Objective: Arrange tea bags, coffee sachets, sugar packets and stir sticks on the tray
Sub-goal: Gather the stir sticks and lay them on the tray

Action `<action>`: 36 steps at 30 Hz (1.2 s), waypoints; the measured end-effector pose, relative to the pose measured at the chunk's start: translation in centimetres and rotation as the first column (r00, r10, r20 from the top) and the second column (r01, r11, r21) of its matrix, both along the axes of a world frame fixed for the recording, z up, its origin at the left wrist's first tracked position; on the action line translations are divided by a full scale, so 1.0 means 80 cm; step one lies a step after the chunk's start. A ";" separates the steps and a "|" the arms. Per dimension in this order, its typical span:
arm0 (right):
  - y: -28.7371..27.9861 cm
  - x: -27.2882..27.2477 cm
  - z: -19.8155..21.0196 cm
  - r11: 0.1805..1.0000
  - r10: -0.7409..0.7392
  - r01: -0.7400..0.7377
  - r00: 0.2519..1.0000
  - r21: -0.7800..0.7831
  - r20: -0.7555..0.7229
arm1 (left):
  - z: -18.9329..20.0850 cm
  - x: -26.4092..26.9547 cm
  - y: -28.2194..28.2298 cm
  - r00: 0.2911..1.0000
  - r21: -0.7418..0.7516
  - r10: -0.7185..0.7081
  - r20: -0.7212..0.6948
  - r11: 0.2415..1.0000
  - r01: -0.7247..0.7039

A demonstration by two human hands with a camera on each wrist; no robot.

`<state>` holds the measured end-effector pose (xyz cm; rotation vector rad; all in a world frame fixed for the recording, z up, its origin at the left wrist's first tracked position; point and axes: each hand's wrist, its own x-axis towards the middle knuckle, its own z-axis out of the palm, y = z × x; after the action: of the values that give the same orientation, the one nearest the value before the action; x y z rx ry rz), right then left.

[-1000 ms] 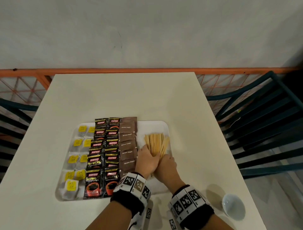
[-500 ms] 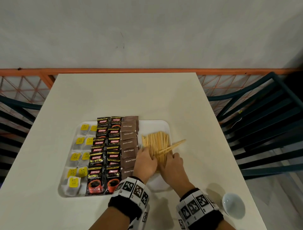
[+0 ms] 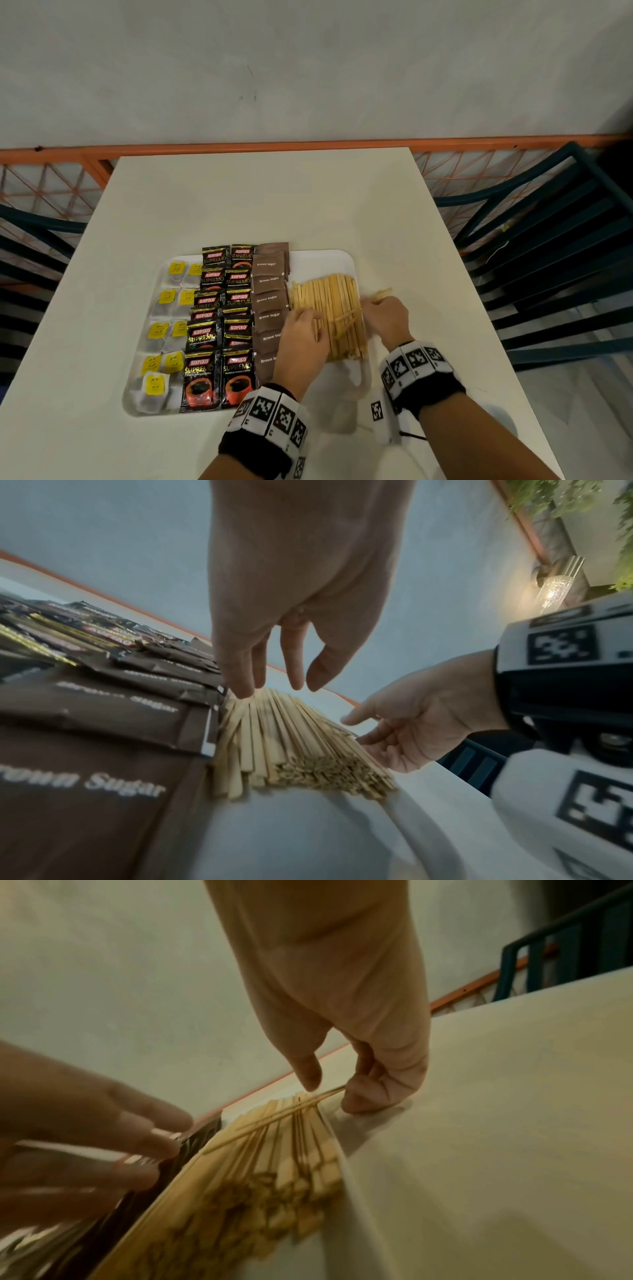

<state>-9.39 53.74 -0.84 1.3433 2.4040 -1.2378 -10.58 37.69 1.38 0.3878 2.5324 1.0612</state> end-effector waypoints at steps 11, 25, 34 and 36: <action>-0.021 0.014 0.016 0.997 -0.025 0.011 0.978 -0.070 -0.205 | 0.011 0.000 -0.079 0.995 0.130 0.102 -0.020 0.987 -0.098; -0.090 0.023 0.032 0.983 0.157 -0.123 0.950 0.139 -0.270 | 0.000 0.023 -0.166 0.970 0.219 0.241 0.018 0.946 -0.239; -0.079 0.107 0.006 0.944 0.267 -0.237 0.958 0.231 -0.107 | -0.034 0.006 -0.274 0.911 -0.135 0.314 -0.267 0.924 -0.358; -0.079 0.118 0.008 0.921 0.362 -0.349 0.931 0.175 -0.049 | -0.045 0.005 -0.293 0.909 -0.217 0.365 -0.203 0.888 -0.405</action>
<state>0.05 47.39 -0.22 0.8414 2.6988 -1.0327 -10.15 14.29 -2.21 -0.1190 2.9216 0.8381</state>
